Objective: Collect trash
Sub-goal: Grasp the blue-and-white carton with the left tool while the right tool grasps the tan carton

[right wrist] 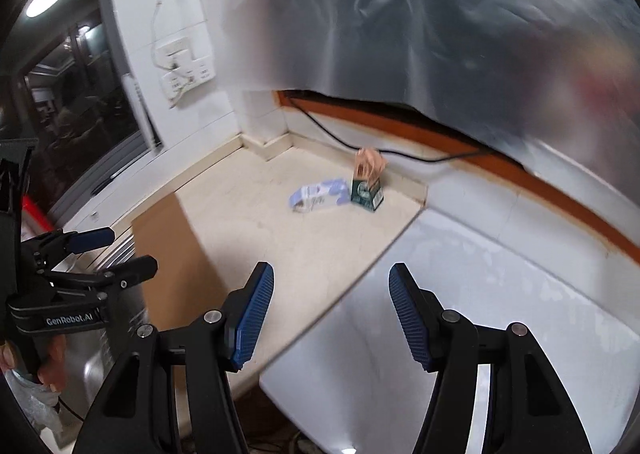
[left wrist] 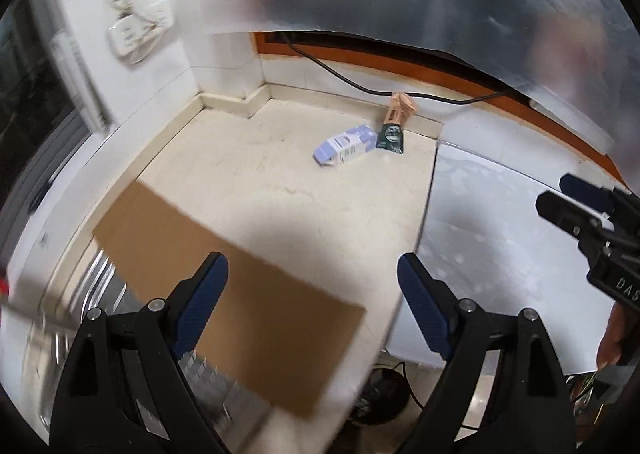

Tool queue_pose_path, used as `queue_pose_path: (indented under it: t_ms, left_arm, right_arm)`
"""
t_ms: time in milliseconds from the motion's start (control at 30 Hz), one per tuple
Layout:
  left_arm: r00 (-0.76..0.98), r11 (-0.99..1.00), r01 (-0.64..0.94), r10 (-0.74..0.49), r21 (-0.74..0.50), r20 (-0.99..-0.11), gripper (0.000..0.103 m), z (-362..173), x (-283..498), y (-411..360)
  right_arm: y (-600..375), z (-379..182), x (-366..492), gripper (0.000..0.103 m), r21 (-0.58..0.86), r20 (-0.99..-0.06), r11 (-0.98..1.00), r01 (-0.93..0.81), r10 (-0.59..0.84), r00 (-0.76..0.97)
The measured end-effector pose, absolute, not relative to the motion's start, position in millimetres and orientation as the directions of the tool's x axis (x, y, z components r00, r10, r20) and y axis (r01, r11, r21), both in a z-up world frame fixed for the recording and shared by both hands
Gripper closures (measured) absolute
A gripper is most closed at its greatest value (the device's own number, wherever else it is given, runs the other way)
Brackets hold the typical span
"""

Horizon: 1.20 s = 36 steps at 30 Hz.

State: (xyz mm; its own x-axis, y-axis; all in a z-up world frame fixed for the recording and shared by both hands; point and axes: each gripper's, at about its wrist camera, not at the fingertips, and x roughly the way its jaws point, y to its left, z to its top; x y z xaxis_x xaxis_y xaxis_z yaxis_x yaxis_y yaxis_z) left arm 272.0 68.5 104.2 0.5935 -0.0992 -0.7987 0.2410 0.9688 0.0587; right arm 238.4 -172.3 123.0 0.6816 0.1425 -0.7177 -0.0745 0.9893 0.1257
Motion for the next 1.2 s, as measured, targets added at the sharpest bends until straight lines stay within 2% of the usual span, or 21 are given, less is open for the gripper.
queue_pose_path:
  t_ms: [333,533,1000,1067,1100,1133,1200]
  left_arm:
    - [0.484,0.929,0.369,-0.185,0.008,-0.855,0.018,44,431,56]
    - [0.458,0.898,0.438,-0.189,0.036,-0.869,0.018,-1,498,22]
    - [0.437,0.857,0.508,-0.173,0.084,-0.883,0.020,-73,557,-31]
    - [0.426,0.857,0.510,-0.177,0.073,-0.887,0.026,-79,559,-35]
    - [0.416,0.857,0.511,-0.180,0.065,-0.891,0.028,-84,562,-37]
    - [0.411,0.859,0.508,-0.180,0.061,-0.894,0.031,-87,563,-37]
    - [0.405,0.865,0.498,-0.175,0.056,-0.897,0.035,-92,566,-39]
  right_arm:
    - [-162,65,382,0.042,0.127,-0.749,0.992,0.004,0.094,0.656]
    - [-178,10,443,0.042,0.206,-0.752,0.976,0.076,0.109,0.650]
    - [-190,-69,536,0.042,0.233,-0.759,0.948,0.219,0.037,0.650]
    - [-189,-79,546,0.042,0.227,-0.768,0.946,0.233,0.027,0.640]
    - [-189,-83,549,0.047,0.228,-0.770,0.944,0.237,0.026,0.638]
    - [-188,-86,551,0.058,0.231,-0.773,0.944,0.238,0.029,0.634]
    - [-184,-91,552,0.060,0.223,-0.773,0.946,0.236,0.024,0.634]
